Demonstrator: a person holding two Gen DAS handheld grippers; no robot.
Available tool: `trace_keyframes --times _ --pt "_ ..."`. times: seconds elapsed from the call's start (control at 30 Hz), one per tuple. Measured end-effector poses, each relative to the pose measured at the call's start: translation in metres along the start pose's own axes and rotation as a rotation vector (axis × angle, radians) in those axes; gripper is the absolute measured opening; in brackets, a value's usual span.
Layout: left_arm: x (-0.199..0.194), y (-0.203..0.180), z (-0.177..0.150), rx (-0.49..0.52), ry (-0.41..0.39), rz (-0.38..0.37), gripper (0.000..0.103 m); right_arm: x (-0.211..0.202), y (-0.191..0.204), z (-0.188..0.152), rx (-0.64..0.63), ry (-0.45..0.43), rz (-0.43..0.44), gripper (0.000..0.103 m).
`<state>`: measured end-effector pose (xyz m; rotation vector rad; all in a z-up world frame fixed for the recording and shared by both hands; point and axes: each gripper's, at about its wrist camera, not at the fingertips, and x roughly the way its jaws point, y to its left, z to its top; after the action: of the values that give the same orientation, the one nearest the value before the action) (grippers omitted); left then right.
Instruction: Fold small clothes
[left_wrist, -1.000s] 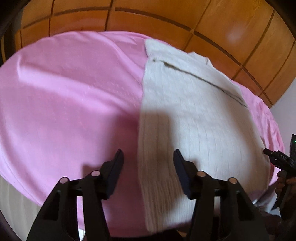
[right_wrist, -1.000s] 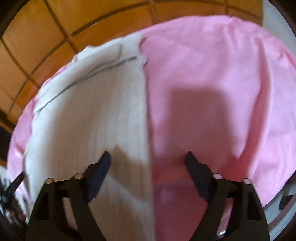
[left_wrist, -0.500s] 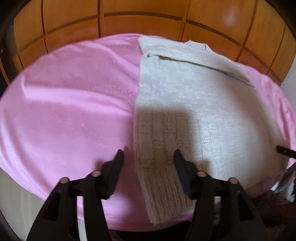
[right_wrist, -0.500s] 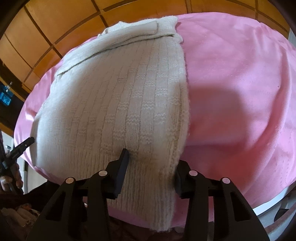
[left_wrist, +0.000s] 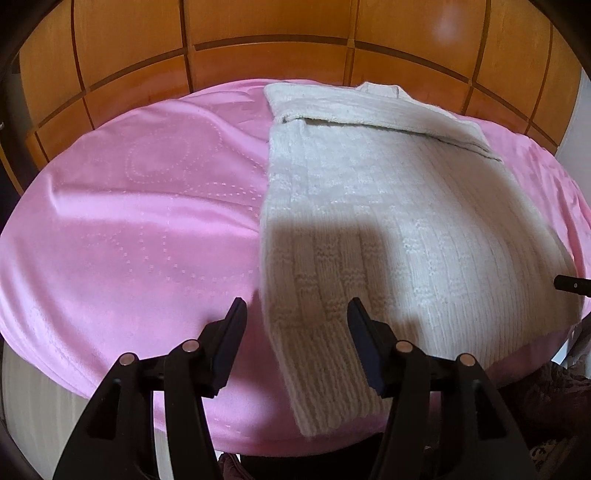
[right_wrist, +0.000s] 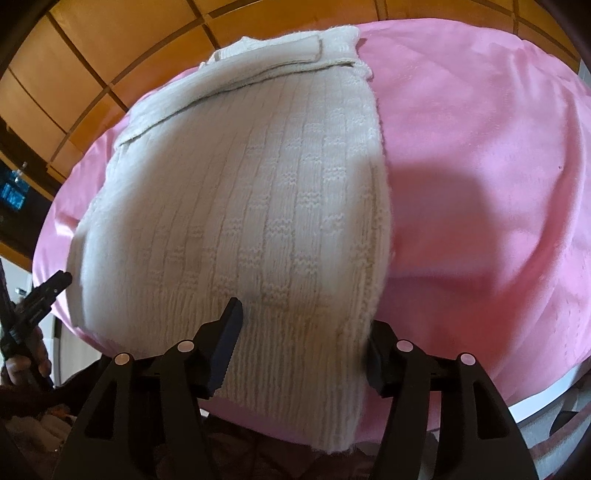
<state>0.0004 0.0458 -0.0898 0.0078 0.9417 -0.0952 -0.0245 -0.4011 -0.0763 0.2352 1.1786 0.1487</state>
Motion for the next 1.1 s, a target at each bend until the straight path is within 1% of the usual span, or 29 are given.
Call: trace_keyframes --times 0.23,0.33,0.4,0.43,0.5,0.53,0.57,0.6,0.63,0.67,0.7,0.73,0.8,0.87,0.9,1.0,1.07,1.1 --pt "-0.001 0.003 -0.001 0.004 -0.003 -0.006 0.056 0.001 0.006 -0.003 -0.019 0.007 0.0 0.058" --pt "-0.001 0.002 -0.002 0.008 0.003 -0.009 0.054 0.002 0.008 -0.004 -0.024 0.008 -0.005 0.058" --pt "-0.001 0.001 -0.003 0.012 0.006 -0.014 0.05 0.002 0.008 -0.005 -0.032 0.008 -0.009 0.05" --pt "-0.001 0.001 -0.004 0.012 0.008 -0.015 0.047 0.001 0.008 -0.005 -0.033 0.009 -0.01 0.049" --pt "0.0 0.001 -0.005 0.009 0.017 -0.026 0.041 0.001 0.007 -0.005 -0.038 0.013 -0.004 0.043" --pt "0.001 0.001 -0.006 0.008 0.022 -0.027 0.033 0.001 0.008 -0.006 -0.043 0.014 -0.003 0.041" --pt "0.001 0.001 -0.007 0.008 0.026 -0.031 0.021 0.0 0.009 -0.006 -0.048 0.016 -0.002 0.037" --pt "0.002 0.002 -0.008 0.008 0.029 -0.04 0.013 0.0 0.009 -0.007 -0.055 0.019 0.0 0.029" --pt "0.001 0.002 -0.008 0.009 0.026 -0.048 0.005 0.0 0.01 -0.007 -0.064 0.022 0.004 0.025" --pt "-0.001 0.002 -0.008 0.011 0.019 -0.059 0.005 0.0 0.012 -0.007 -0.072 0.024 0.007 0.016" --pt "-0.003 0.003 -0.008 0.014 0.008 -0.071 0.004 0.0 0.015 -0.007 -0.085 0.026 0.007 0.013" --pt "-0.008 0.005 -0.007 0.013 -0.005 -0.1 0.004 -0.002 0.018 -0.006 -0.092 0.025 0.018 0.011" --pt "-0.015 0.01 -0.002 -0.002 -0.022 -0.146 0.004 -0.01 0.021 -0.001 -0.095 0.004 0.058 0.01" --pt "-0.022 0.021 0.007 -0.051 -0.044 -0.22 0.004 -0.019 0.023 0.007 -0.091 -0.028 0.094 0.007" --pt "-0.026 0.028 0.016 -0.09 -0.063 -0.266 0.004 -0.024 0.022 0.014 -0.08 -0.051 0.117 0.007" --pt "-0.027 0.04 0.042 -0.153 -0.108 -0.353 0.004 -0.031 0.021 0.038 -0.052 -0.109 0.151 0.007" --pt "-0.023 0.041 0.061 -0.167 -0.129 -0.386 0.004 -0.031 0.02 0.06 -0.035 -0.145 0.155 0.007" --pt "-0.02 0.041 0.069 -0.17 -0.135 -0.391 0.004 -0.03 0.02 0.07 -0.027 -0.157 0.155 0.007"
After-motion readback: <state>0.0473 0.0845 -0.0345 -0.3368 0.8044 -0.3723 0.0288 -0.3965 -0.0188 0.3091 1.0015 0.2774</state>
